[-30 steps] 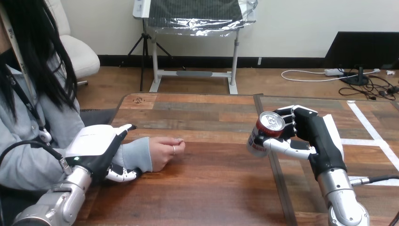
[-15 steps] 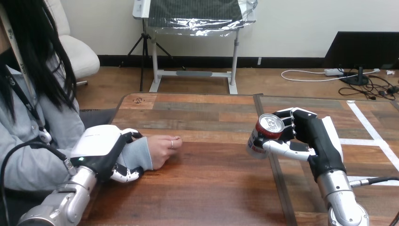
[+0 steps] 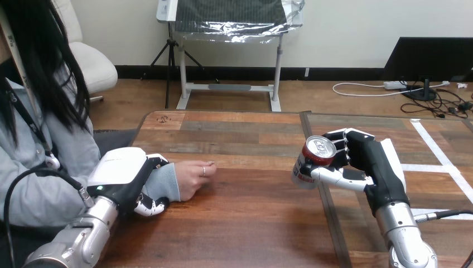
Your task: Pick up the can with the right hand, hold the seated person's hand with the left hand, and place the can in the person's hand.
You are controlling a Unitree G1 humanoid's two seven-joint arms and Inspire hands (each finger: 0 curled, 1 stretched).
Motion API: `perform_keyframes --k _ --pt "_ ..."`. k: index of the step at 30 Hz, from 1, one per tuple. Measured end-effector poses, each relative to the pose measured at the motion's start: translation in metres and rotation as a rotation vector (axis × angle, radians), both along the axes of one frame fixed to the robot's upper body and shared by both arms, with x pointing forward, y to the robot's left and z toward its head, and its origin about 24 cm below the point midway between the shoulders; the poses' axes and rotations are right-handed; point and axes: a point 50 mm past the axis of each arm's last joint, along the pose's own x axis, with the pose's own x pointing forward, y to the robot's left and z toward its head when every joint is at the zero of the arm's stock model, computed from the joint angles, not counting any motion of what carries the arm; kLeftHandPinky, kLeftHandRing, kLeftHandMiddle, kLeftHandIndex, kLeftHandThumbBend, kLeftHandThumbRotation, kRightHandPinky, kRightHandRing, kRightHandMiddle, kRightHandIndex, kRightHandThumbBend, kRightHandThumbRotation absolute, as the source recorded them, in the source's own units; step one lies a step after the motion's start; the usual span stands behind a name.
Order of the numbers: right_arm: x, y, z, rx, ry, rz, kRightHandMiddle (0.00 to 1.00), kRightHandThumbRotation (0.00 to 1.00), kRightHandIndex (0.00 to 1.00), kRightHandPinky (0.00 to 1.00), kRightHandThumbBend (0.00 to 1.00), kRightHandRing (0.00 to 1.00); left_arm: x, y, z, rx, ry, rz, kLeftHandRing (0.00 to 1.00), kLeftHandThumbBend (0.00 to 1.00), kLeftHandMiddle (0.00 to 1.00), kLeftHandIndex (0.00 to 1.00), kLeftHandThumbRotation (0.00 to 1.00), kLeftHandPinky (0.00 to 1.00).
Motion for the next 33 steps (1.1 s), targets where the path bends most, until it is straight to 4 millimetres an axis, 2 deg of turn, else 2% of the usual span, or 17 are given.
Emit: perform_keyframes --k 25,33 --pt "-0.0002 0.0018 0.0015 -0.001 -0.013 0.029 0.5 0.0 0.53 0.41 0.75 0.44 0.0003 -0.0002 -0.0011 0.006 0.029 -0.001 0.62 0.95 0.67 0.72 0.09 0.57" --pt "-0.0003 0.002 0.0015 -0.001 -0.014 0.033 0.5 0.0 0.53 0.41 0.76 0.44 0.0003 -0.0002 -0.0012 0.0 0.033 0.003 0.6 0.95 0.64 0.71 0.08 0.56"
